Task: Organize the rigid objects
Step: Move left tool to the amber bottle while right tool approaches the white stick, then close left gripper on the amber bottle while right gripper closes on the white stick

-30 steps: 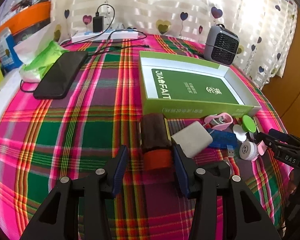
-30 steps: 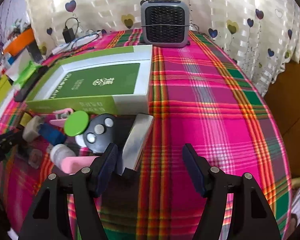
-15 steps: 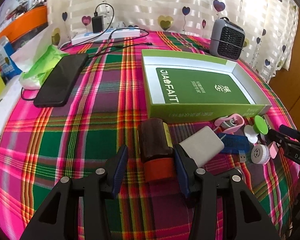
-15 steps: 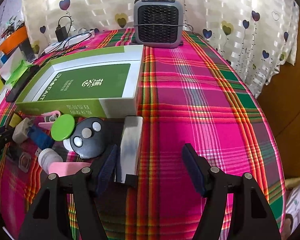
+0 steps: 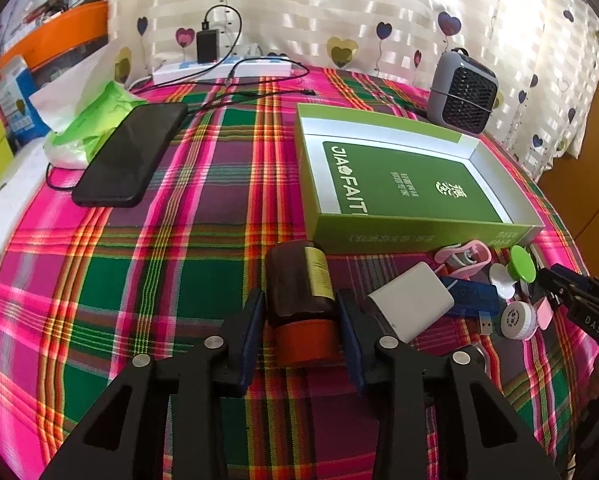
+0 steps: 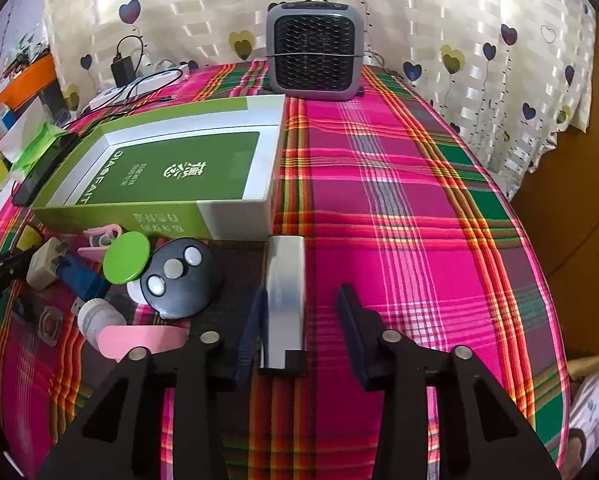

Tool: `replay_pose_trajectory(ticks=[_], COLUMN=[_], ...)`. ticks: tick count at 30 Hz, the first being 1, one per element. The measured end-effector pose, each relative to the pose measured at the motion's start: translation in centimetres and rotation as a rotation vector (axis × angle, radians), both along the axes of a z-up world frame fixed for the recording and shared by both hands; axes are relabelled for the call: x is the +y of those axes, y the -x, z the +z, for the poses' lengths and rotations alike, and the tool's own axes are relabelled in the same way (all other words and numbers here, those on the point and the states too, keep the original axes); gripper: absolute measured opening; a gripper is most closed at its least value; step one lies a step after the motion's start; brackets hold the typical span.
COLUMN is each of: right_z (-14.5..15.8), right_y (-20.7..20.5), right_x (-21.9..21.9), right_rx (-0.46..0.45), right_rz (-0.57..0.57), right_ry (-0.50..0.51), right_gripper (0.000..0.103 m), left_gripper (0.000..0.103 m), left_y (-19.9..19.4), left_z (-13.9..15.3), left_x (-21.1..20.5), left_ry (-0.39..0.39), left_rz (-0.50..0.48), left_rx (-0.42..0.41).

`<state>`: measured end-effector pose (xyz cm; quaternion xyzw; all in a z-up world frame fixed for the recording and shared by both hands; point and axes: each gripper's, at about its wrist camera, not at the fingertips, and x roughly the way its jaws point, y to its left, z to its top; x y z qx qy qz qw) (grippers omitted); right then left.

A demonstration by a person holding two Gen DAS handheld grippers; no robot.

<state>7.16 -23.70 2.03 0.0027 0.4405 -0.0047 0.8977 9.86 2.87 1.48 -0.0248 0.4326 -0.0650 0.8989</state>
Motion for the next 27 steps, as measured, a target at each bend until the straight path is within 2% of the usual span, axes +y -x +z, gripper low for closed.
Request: replay_pose_trajectory(ticks=[6,17,27], right_z=[0.0,0.1,2.4], right_y=[0.0,0.1,0.7], right_x=[0.1,-0.4,-0.5], right_rx=[-0.003,-0.007,-0.044], right_rz=[0.008,0.01,0.022], right_ry=[-0.005,-0.04,-0.045], right_gripper=[0.024,0.024,0.024], left_gripper=[0.031,0.031,0.031], left_y=[-0.1,0.1,0.6], left_z=[0.1,0.4,3.1], left_x=[0.3,0.4,0.0], left_ry=[0.004,0.013,0.004], left_rz=[0.002,0.001,-0.031], left_rx=[0.005,0.001,-0.039])
